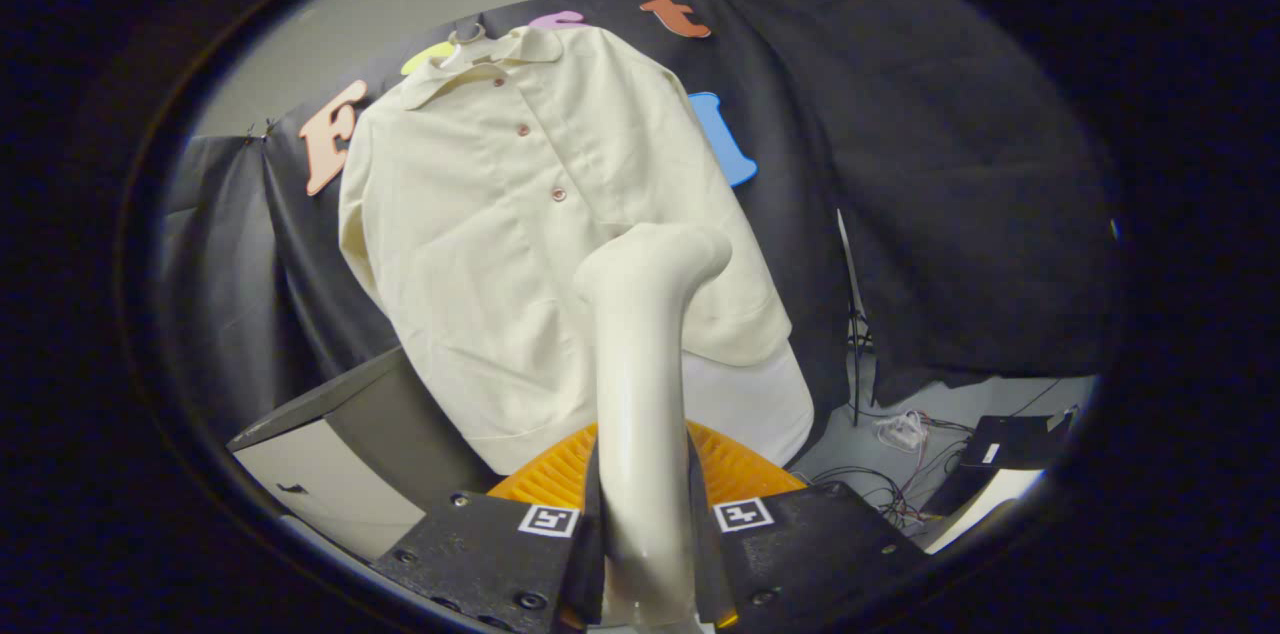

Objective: Iron the clothes twice with a garment steamer, once on the left side and once on the right side.

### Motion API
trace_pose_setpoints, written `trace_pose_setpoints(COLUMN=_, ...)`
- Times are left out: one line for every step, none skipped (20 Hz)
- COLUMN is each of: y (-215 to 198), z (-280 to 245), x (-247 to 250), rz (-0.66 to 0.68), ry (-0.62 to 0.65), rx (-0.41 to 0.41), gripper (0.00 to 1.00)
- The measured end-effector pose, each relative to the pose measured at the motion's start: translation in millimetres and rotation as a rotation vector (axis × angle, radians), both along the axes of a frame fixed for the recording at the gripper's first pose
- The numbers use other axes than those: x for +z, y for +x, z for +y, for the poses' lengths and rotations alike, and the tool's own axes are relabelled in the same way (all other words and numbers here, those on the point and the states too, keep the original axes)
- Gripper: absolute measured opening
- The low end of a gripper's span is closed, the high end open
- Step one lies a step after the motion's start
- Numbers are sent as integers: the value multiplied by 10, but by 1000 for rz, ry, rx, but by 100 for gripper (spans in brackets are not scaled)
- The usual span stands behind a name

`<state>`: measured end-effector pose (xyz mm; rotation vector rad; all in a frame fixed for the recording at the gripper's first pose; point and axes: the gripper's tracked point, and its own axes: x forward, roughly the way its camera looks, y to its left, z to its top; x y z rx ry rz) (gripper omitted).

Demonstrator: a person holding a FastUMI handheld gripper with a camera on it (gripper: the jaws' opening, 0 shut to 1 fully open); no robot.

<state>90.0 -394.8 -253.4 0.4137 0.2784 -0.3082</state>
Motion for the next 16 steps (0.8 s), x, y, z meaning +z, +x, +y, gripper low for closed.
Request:
trace_pose_setpoints(y=-43, z=98, x=86, rz=-6, ry=-12, rx=10, gripper=35)
trace_pose_setpoints(y=-83, z=181, x=165, rz=-12, ry=-27, rx=18, gripper=35)
trace_pose_setpoints(y=-120, z=290, x=228, rz=-12, ry=-37, rx=31, gripper=35)
trace_pose_setpoints(y=-158, z=433, x=294, rz=-16, ry=-37, rx=45, gripper=35)
trace_pose_setpoints(y=-186, z=579, x=382, rz=-25, ry=-32, rx=62, gripper=35)
trace_pose_setpoints(y=-222, z=730, x=464, rz=-34, ry=-33, rx=82, gripper=35)
trace_pose_setpoints(y=-248, z=867, x=561, rz=-42, ry=-41, rx=98, gripper=35)
trace_pose_setpoints(y=-279, z=1009, x=661, rz=-48, ry=-46, rx=114, gripper=35)
trace_pose_setpoints(y=-313, z=1168, x=796, rz=-63, ry=-44, rx=132, gripper=35)
trace_pose_setpoints(y=-320, z=1346, x=944, rz=-79, ry=-53, rx=158, gripper=35)
trace_pose_setpoints(y=-349, z=1495, x=1057, rz=-91, ry=-71, rx=176, gripper=35)
trace_pose_setpoints(y=-387, z=1637, x=1176, rz=-100, ry=-94, rx=191, gripper=35)
trace_pose_setpoints(y=-410, z=1766, x=1296, rz=-112, ry=-111, rx=202, gripper=35)
trace_pose_setpoints(y=-416, z=1895, x=1409, rz=-121, ry=-132, rx=218, gripper=35)
trace_pose_setpoints(y=-455, z=2048, x=1526, rz=-135, ry=-142, rx=229, gripper=35)
trace_pose_setpoints(y=-509, z=2205, x=1645, rz=-150, ry=-143, rx=241, gripper=35)
